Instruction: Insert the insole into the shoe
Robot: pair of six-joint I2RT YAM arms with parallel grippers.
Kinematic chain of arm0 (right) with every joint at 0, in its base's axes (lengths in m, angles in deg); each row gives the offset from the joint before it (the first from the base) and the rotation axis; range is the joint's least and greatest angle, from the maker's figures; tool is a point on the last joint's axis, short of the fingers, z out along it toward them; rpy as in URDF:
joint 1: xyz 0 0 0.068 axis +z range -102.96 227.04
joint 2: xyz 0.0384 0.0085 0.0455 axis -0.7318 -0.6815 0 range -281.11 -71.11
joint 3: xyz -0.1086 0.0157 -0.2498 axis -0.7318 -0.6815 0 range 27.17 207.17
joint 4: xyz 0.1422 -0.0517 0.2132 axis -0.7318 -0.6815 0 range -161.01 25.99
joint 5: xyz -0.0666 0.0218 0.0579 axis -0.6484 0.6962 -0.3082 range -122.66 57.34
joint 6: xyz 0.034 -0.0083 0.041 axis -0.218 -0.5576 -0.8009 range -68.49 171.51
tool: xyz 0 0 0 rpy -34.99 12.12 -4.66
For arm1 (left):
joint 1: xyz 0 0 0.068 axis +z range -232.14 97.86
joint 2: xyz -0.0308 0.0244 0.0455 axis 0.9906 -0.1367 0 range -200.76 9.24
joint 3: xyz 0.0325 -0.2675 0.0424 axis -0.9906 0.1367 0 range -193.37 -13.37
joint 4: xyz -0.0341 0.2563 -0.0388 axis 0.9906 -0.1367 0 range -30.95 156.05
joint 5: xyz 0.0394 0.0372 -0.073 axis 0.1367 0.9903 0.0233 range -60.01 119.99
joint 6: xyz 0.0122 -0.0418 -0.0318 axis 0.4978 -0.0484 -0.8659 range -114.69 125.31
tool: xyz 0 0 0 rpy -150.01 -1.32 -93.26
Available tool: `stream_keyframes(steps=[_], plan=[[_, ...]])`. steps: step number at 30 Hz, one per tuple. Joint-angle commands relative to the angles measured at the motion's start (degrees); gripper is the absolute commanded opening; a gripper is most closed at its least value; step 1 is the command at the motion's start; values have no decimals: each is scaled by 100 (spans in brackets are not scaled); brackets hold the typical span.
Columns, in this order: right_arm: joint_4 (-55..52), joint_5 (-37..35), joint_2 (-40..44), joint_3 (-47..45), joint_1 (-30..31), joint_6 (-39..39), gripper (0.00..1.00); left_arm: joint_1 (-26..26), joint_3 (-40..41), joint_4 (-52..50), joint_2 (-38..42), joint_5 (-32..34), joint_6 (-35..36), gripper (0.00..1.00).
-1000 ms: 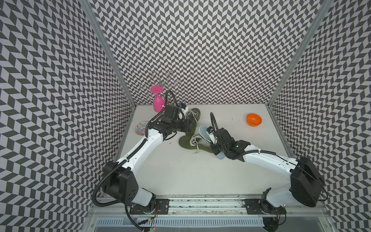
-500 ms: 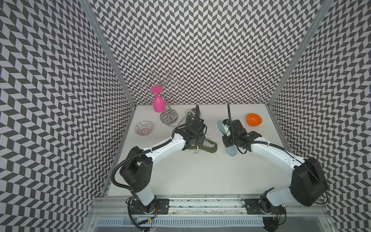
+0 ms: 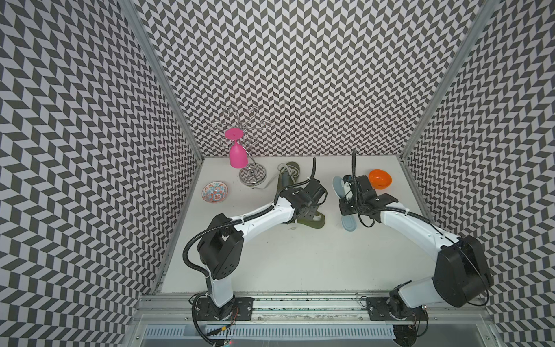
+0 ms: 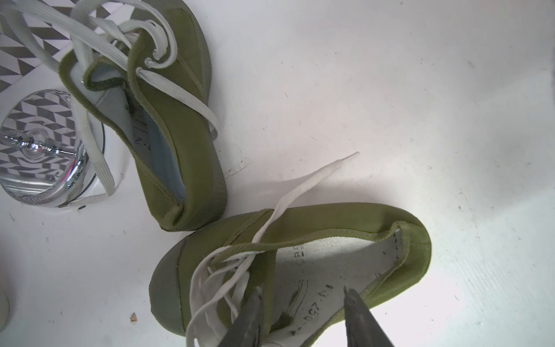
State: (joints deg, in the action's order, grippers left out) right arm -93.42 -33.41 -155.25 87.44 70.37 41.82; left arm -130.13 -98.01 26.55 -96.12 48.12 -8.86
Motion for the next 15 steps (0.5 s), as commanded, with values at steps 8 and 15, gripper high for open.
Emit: stream_keyframes(steps=[8, 15], plan=[[252, 364, 94, 134, -136, -50, 18, 86, -578, -522, -906, 706, -212, 45], [267, 552, 189, 107, -145, -49, 18, 140, -580, -800, -1299, 1580, -29, 48]])
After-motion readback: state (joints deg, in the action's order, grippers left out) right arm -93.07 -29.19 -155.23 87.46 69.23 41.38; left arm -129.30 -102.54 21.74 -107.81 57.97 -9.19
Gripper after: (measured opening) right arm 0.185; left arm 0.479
